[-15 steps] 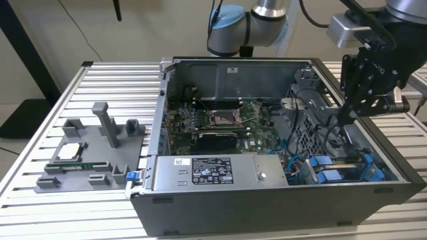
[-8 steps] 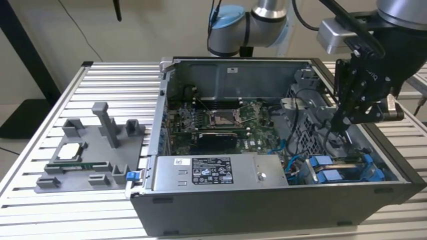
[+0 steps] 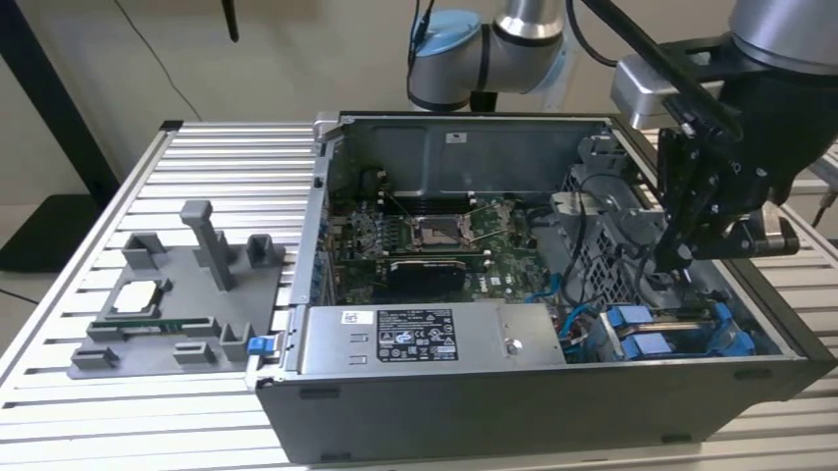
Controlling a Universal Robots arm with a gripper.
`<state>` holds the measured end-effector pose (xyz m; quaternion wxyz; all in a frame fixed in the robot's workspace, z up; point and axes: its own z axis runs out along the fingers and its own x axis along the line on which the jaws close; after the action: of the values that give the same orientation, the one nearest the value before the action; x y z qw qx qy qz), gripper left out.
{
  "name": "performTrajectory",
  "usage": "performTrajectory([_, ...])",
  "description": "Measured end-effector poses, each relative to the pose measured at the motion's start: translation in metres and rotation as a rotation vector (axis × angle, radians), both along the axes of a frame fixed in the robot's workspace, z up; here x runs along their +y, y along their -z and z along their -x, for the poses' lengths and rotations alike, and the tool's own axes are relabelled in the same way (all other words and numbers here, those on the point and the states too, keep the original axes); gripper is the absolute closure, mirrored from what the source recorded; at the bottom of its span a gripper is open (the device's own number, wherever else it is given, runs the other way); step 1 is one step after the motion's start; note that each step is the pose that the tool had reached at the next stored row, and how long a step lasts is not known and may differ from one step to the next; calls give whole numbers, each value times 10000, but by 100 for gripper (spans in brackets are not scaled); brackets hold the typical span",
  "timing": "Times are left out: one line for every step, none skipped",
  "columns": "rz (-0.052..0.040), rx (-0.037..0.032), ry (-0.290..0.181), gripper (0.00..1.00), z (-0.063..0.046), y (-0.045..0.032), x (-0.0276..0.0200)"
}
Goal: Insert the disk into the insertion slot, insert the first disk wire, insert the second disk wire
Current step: 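Insert the second disk wire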
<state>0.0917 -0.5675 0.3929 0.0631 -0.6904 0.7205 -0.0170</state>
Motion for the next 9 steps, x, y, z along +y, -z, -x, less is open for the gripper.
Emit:
performTrajectory([0,-126,0,100,11,2,-4])
performTrajectory([1,-232,1,100,21,7,-7])
performTrajectory([0,-292,0,100,25,18,-9])
performTrajectory([-2,-308,0,100,25,37,-9])
performTrajectory([-1,-311,0,100,25,53,-9])
performTrajectory([0,-312,-1,100,25,71,-9])
performTrajectory([0,-314,0,100,25,89,-10])
performTrajectory([0,-316,0,100,25,125,-11])
performTrajectory([0,-316,0,100,25,143,-12])
